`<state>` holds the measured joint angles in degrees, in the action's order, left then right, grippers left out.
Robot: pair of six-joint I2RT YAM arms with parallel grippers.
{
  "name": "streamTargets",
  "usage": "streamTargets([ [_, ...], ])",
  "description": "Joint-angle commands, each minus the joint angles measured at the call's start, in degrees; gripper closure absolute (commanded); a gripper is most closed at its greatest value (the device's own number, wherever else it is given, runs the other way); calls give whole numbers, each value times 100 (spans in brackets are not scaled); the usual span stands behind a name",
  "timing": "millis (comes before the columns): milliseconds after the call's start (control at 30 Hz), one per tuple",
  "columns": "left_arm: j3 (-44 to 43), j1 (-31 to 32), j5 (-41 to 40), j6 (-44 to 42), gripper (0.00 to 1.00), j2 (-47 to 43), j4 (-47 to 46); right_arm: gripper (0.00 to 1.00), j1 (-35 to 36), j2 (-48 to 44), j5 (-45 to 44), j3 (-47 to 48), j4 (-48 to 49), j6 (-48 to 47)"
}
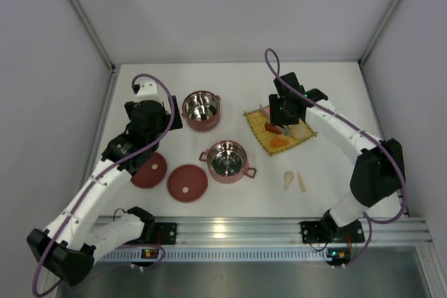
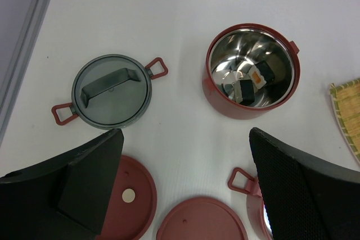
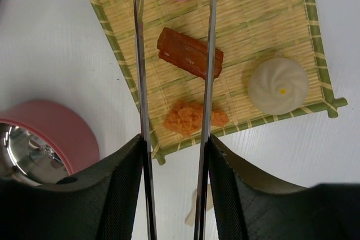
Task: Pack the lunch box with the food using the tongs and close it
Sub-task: Pick up the fake food from the plate.
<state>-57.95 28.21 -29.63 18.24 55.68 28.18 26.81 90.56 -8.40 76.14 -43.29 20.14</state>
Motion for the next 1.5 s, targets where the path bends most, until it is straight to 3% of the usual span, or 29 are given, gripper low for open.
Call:
streamTargets([
  [0, -102, -8, -34, -22, 1, 13, -103, 54, -18, 145, 5, 401, 356, 16],
  [1167, -102, 1, -78, -22, 1, 31, -103, 57, -123, 260, 67, -187, 725, 60],
  [1467, -102, -8, -78, -31, 1, 31, -103, 69, -123, 111, 102, -126, 646, 78],
])
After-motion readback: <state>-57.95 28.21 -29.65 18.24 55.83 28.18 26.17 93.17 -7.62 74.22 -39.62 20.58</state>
